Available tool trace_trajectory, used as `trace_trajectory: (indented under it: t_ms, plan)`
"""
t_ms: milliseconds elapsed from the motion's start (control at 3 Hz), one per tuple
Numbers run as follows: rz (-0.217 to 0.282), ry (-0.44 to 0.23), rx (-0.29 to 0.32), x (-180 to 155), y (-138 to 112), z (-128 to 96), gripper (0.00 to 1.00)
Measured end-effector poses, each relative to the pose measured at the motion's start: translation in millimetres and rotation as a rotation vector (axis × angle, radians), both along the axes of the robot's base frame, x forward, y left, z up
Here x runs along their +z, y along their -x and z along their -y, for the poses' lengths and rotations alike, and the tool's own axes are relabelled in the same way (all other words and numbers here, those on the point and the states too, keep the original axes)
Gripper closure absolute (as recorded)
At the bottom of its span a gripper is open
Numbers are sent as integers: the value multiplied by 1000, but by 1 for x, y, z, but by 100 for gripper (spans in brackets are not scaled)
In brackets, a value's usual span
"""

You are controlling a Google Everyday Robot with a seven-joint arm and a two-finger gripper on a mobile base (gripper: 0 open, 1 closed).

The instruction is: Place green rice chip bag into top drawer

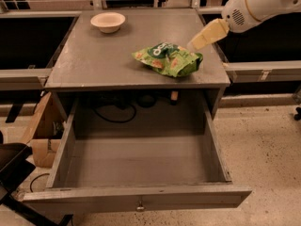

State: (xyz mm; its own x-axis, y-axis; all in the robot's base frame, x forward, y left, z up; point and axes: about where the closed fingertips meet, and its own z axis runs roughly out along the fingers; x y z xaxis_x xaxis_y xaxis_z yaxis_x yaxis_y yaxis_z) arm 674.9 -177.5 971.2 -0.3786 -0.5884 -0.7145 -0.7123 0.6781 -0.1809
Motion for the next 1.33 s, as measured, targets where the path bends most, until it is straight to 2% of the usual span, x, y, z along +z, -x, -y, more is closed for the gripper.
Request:
trace_trajectory:
  t_ms: [667, 1000, 1333]
  plan:
    - [-109, -26, 17, -70, -65, -44, 0]
    - [-231, 25, 13, -110, -78, -76, 3]
    - [-304, 108, 5, -131, -74, -90, 25]
